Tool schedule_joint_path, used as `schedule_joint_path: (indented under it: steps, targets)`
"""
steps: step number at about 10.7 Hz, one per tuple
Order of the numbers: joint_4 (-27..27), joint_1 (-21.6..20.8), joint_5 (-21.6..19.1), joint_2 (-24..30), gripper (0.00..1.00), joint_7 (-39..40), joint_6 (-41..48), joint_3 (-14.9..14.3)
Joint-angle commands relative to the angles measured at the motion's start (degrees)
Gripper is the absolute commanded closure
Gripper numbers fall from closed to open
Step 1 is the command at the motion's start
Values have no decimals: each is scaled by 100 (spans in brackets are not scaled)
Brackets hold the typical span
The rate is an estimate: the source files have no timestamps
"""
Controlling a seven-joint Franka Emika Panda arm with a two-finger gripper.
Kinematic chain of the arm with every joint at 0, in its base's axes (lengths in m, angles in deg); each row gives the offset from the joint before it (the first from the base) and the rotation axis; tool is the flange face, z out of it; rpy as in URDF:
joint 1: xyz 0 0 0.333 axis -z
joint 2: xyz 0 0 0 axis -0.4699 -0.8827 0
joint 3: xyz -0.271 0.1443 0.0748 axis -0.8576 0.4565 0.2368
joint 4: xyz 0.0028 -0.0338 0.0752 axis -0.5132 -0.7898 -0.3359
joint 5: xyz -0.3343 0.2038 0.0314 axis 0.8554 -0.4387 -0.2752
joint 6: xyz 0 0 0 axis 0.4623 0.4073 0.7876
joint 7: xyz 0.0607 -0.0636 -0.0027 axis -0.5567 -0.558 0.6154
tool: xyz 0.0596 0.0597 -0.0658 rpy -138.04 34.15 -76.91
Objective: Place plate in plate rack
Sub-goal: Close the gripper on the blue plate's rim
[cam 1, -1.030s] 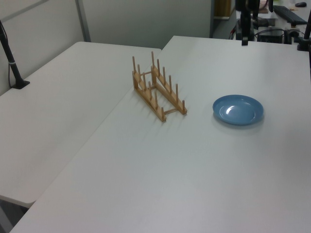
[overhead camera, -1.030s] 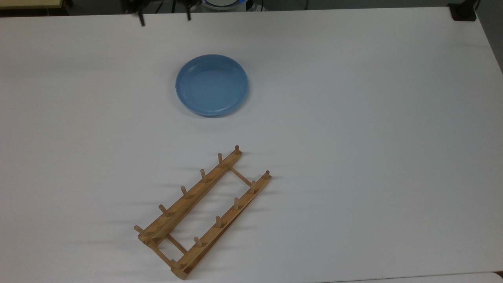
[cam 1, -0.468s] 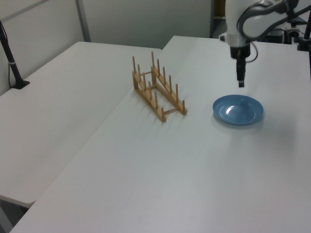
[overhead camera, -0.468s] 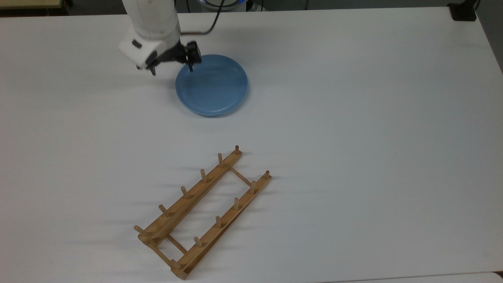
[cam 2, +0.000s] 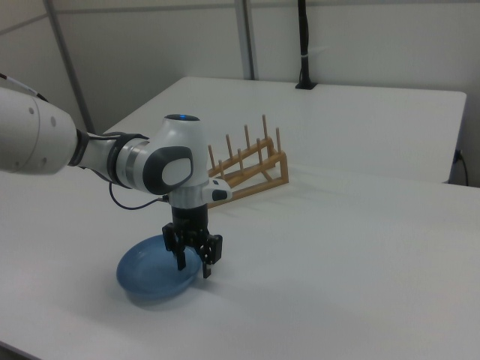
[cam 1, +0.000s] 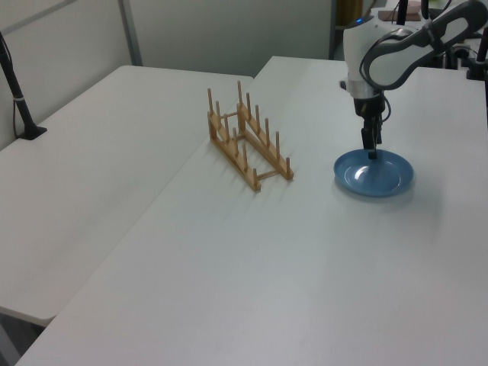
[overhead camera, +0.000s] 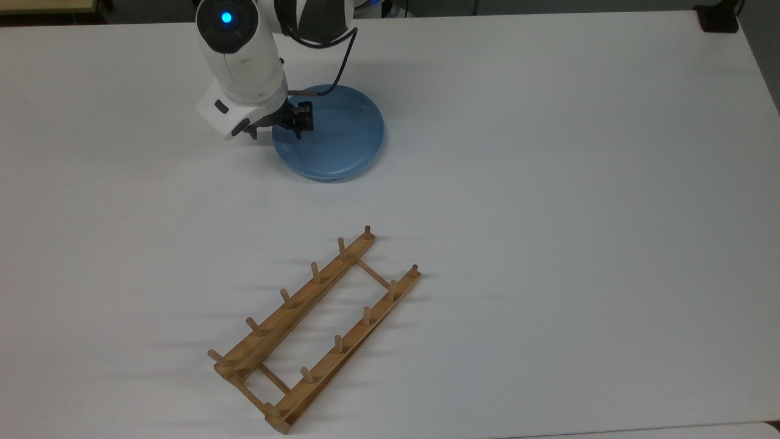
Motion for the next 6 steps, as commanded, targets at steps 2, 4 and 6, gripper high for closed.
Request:
schedule_joint_path:
  steps: [2, 4, 6]
  targets:
    - [55, -45, -468, -61, 92, -440, -106, 5]
    - [82, -54, -504, -70, 100, -449, -106, 32]
    - [82, -45, -513, -61, 100, -519, -307, 32]
